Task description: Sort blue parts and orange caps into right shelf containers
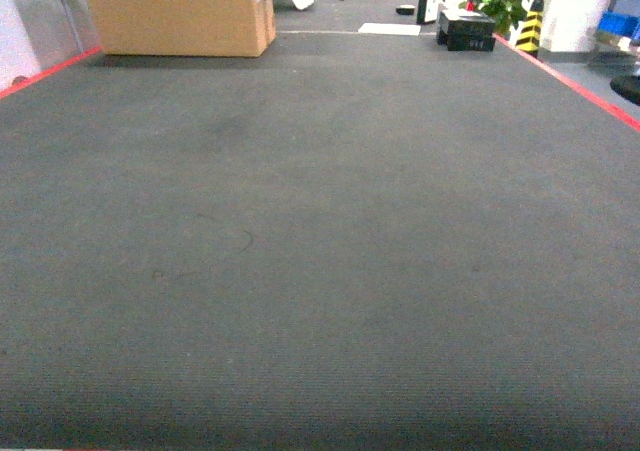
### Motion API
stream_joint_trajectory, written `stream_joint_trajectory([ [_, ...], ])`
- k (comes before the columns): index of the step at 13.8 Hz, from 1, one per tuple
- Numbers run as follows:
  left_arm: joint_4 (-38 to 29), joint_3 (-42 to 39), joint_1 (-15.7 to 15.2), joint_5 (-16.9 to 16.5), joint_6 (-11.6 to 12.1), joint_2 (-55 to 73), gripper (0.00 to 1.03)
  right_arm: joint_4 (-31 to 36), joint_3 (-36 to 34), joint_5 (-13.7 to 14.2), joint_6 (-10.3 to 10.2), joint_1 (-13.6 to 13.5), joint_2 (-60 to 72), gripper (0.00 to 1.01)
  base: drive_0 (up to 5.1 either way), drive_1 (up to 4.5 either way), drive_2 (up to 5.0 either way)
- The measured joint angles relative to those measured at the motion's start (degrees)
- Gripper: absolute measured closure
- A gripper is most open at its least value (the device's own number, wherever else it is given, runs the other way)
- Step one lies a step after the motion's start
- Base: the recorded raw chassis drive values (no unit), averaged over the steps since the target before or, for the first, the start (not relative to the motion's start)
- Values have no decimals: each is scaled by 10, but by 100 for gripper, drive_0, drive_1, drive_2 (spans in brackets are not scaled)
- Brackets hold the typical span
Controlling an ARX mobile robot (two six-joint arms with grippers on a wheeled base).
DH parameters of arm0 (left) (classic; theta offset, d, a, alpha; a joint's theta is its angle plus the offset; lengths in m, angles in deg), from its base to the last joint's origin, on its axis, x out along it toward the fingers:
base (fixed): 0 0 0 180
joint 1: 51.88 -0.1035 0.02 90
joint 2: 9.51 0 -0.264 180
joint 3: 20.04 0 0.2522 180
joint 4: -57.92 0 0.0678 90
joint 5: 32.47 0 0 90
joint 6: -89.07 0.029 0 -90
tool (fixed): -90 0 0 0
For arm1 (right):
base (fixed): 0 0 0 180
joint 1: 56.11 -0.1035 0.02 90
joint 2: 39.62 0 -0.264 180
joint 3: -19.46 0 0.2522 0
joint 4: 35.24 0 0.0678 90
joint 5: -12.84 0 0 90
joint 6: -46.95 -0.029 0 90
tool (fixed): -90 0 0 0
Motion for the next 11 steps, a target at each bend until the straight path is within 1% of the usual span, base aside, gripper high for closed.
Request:
stream_joint_trajectory([
  [1, 87, 0, 0, 1, 0, -82, 59, 7, 0, 0, 0, 0, 0, 59, 0, 0, 0],
  [11, 84, 0, 0, 0, 0, -82, 59, 3, 0, 0, 0, 0, 0, 59, 0, 0, 0],
])
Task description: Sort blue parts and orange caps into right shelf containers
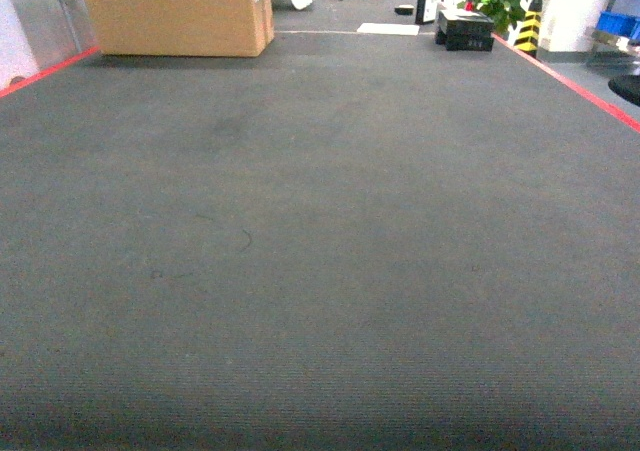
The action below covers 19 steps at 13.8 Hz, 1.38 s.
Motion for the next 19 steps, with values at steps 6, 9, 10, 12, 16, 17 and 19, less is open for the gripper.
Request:
stream_joint_trajectory([
  [6, 0, 0, -2, 0, 0, 0, 59, 0, 0, 0, 0, 0, 0, 59, -155, -155, -155],
  [9, 0, 0, -1, 0, 0, 0, 59, 0, 0, 0, 0, 0, 0, 59, -166, -166, -166],
  [10, 0, 0, -2, 0, 0, 0, 59, 0, 0, 0, 0, 0, 0, 59, -168, -168, -168],
  [12, 0, 0, -2, 0, 0, 0, 59, 0, 0, 0, 0, 0, 0, 59, -159, -159, -159],
  [16, 0, 0, -2, 0, 0, 0, 59, 0, 0, 0, 0, 0, 0, 59, -162, -162, -162],
  [17, 0, 0, -2, 0, 0, 0, 59, 0, 0, 0, 0, 0, 0, 59, -159, -159, -159],
  [19, 0, 0, -2, 0, 0, 0, 59, 0, 0, 0, 0, 0, 0, 59, -161, -161, -161],
])
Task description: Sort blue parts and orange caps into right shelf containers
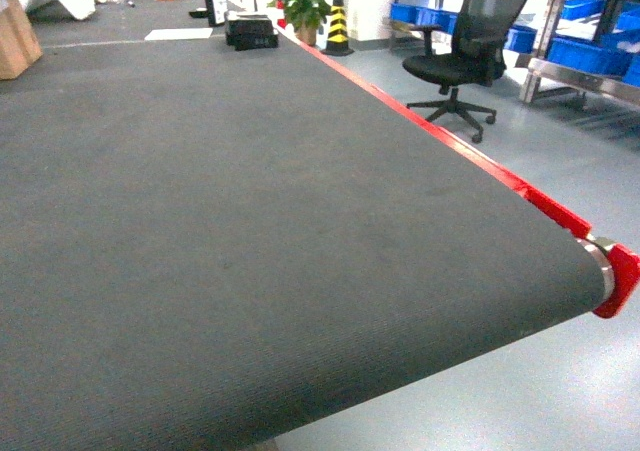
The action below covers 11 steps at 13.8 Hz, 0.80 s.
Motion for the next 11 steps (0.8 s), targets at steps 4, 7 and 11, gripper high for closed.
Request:
stream_joint_trajectory([
  [4, 0, 0, 0, 0, 0, 0, 59, 0, 0, 0, 0, 0, 0, 59, -169, -169, -169],
  [7, 0, 0, 0, 0, 0, 0, 59, 0, 0, 0, 0, 0, 0, 59, -154, -154, -154],
  [11, 0, 0, 0, 0, 0, 0, 59, 0, 0, 0, 0, 0, 0, 59, -162, -162, -162],
])
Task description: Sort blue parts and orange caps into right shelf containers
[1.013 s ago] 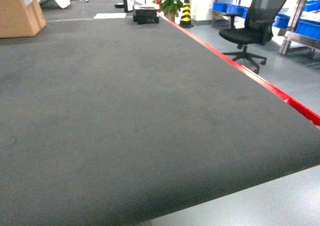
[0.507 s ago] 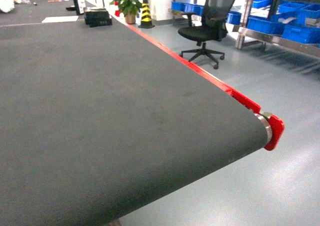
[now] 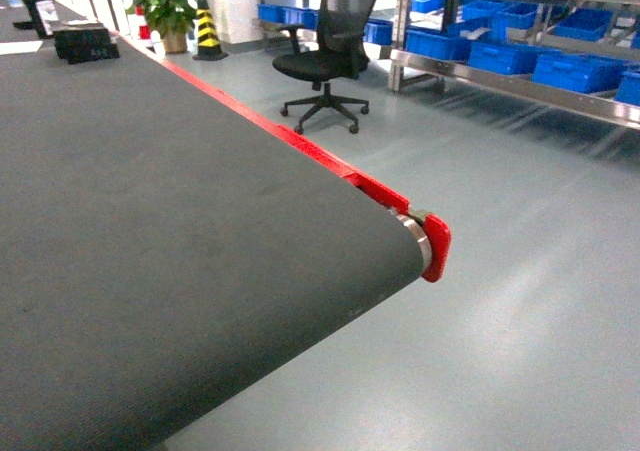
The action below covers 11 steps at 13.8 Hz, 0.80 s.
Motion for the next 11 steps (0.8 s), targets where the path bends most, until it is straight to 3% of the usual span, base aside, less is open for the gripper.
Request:
stream_joint_trajectory([
  [11, 0, 0, 0, 0, 0, 0, 59, 0, 0, 0, 0, 0, 0, 59, -160, -160, -160],
])
